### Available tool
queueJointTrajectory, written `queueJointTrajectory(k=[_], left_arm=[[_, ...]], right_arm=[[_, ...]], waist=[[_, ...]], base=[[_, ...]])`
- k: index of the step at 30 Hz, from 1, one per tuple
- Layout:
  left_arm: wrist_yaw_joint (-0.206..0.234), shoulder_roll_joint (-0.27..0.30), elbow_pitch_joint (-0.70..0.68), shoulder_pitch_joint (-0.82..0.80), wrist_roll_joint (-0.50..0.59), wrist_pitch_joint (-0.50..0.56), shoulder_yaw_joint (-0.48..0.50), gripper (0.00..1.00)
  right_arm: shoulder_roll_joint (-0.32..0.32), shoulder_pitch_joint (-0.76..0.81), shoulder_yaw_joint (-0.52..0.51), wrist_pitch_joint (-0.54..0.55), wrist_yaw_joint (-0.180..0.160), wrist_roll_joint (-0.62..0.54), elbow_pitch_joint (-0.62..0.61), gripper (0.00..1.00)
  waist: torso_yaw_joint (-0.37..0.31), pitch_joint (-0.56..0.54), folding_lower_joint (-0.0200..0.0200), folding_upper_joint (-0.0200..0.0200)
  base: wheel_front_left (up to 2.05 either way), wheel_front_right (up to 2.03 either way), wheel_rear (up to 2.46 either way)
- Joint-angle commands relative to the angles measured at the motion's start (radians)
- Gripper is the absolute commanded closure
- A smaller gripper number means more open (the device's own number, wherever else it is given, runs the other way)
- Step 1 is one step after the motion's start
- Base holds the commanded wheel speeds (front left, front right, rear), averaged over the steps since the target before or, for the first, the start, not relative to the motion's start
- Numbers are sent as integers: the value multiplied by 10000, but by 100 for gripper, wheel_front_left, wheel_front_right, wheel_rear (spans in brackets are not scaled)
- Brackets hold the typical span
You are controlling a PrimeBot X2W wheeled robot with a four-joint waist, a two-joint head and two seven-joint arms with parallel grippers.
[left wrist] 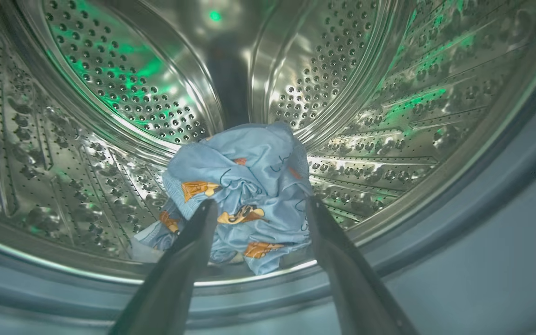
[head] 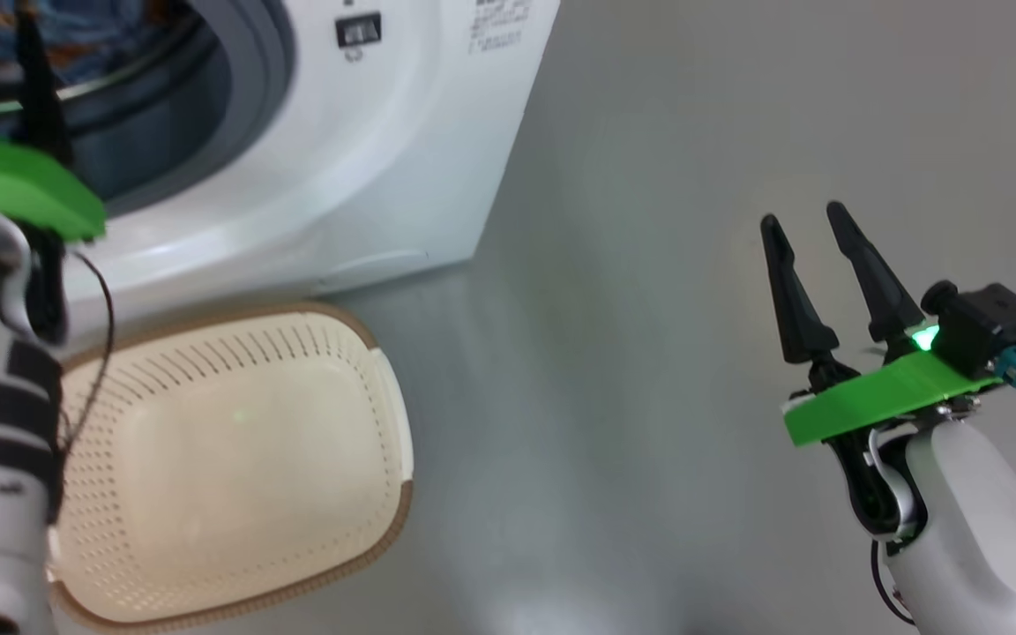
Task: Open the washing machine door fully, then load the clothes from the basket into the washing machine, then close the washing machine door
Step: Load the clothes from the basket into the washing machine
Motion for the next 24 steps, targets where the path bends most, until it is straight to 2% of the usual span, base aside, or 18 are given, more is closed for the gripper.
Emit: queueJointTrajectory(k=[1,15,24], left_arm=[[-82,350,-414,328,-13,-53,233,0],[-107,-233,-2803,3981,126,-54,790,0],[-68,-690,-4389,6134,85,-54,1025,0]], right_arm=[[-147,278,110,-78,44,59,-186,0],[-369,1070,-210,-78,44,84,24,0],[-523,1613,-335,-78,44,76,125,0]], waist=[[236,-701,2,0],[1096,-2880,2,0],[1645,-3765,2,0]], base=[[0,0,0],[0,0,0],[0,0,0]])
